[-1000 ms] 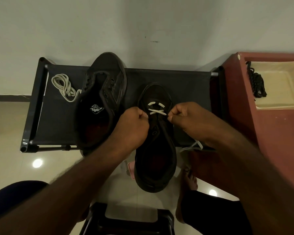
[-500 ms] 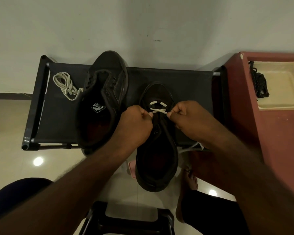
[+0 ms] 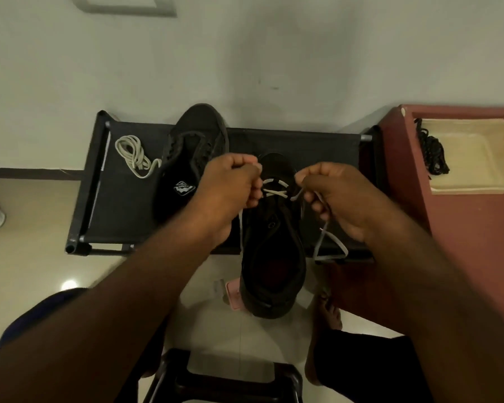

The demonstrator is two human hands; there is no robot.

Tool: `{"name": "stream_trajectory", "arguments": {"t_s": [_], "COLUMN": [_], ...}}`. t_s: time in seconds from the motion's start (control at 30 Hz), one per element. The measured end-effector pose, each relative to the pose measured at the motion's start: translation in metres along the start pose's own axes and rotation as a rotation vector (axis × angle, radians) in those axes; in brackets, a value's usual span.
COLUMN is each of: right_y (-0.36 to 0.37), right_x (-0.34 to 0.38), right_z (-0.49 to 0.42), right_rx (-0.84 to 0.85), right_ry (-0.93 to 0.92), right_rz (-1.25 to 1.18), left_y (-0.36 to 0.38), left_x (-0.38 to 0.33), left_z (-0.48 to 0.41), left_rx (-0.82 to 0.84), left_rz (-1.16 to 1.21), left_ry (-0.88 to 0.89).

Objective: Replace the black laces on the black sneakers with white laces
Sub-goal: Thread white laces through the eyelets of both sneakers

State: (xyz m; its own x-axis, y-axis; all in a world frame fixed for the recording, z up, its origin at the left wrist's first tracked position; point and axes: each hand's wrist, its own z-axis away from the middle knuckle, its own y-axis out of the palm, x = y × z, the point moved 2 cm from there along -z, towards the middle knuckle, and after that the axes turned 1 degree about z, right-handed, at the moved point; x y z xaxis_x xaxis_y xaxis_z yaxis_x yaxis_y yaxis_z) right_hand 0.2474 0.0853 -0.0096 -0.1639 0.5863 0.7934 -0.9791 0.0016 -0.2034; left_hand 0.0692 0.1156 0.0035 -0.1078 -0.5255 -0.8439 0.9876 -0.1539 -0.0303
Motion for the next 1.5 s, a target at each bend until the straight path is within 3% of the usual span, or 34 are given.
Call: {"name": "stream_trajectory", "arguments": {"t_s": [0.23, 0.4, 0.6, 0.7, 0.8, 0.97, 1.1, 1.27, 1.4, 1.5], "right_y": [-0.005, 0.003, 0.018, 0.027, 0.035, 0.041, 0.035, 0.022, 0.018, 0.020], "right_x": [0.057, 0.109, 0.134, 0.130, 0.127, 0.129, 0.140, 0.163, 0.176, 0.184], "right_z": [0.077, 0.152, 0.224, 0.247, 0.260, 0.264, 0.262, 0.258, 0.256, 0.253], "right_rx": [0.022, 0.043, -0.058, -0.112, -0.060, -0.128, -0.299, -0.579, -0.584, -0.562], "right_ry": [-0.236, -0.391, -0.429, -0.444, -0.466, -0.547, -0.572, -0.688, -0.741, -0.774], "right_rz": [-0.505, -0.450, -0.362, -0.421, -0.529, -0.400, -0.310, 0.124, 0.066, 0.058], "left_y": [-0.033, -0.052, -0.069, -0.075, -0.074, -0.066, -0.050, -0.034, -0.030, -0.026], "left_x": [-0.076, -0.133, -0.157, -0.149, -0.135, -0.144, -0.162, -0.185, -0.205, -0.213], "left_z": [0.071, 0.141, 0.215, 0.240, 0.252, 0.260, 0.255, 0.245, 0.239, 0.233], "left_rx": [0.015, 0.005, -0.069, -0.213, -0.262, -0.033, 0.136, -0.011, -0.105, -0.089], "left_rz": [0.203, 0.191, -0.048, -0.318, -0.562, -0.393, -0.317, -0.533, -0.547, -0.432], "left_ry": [0.289, 0.459, 0.644, 0.773, 0.842, 0.867, 0.839, 0.952, 1.040, 1.003]}}
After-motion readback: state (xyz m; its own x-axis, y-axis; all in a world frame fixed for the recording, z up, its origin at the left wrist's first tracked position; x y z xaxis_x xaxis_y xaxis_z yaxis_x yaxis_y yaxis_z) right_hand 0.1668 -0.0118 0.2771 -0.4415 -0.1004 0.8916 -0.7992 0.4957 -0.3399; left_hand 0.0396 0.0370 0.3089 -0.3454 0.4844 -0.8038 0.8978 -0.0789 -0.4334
